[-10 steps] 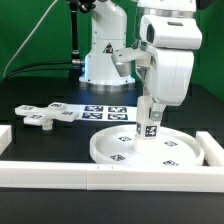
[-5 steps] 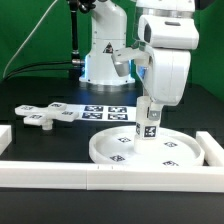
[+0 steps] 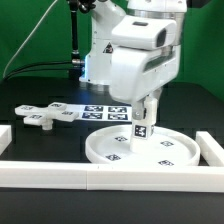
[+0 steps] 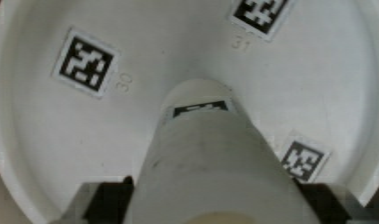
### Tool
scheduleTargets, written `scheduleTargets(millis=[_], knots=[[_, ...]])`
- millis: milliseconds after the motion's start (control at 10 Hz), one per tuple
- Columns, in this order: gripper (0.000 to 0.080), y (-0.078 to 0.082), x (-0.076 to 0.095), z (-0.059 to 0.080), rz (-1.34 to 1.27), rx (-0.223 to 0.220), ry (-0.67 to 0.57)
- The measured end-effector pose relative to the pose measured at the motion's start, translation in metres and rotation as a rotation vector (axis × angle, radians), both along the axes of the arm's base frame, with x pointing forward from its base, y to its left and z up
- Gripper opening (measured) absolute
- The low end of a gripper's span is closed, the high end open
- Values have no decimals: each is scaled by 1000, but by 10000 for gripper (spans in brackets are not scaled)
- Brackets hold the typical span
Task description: Assemble round table
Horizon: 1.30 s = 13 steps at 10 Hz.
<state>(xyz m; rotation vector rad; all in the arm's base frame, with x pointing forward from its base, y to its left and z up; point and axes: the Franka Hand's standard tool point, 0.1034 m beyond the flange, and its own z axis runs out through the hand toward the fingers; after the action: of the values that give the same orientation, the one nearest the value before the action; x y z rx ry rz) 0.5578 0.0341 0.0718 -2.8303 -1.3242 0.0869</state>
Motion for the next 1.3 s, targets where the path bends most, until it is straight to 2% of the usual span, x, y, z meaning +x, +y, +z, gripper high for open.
scheduleTargets(millis=[600,1100,1300], knots=[[409,1,0,0,-418,-20,-1],[409,6,-2,-1,-1106,-31,14],[409,5,-1,-1,-1214,-34,16]])
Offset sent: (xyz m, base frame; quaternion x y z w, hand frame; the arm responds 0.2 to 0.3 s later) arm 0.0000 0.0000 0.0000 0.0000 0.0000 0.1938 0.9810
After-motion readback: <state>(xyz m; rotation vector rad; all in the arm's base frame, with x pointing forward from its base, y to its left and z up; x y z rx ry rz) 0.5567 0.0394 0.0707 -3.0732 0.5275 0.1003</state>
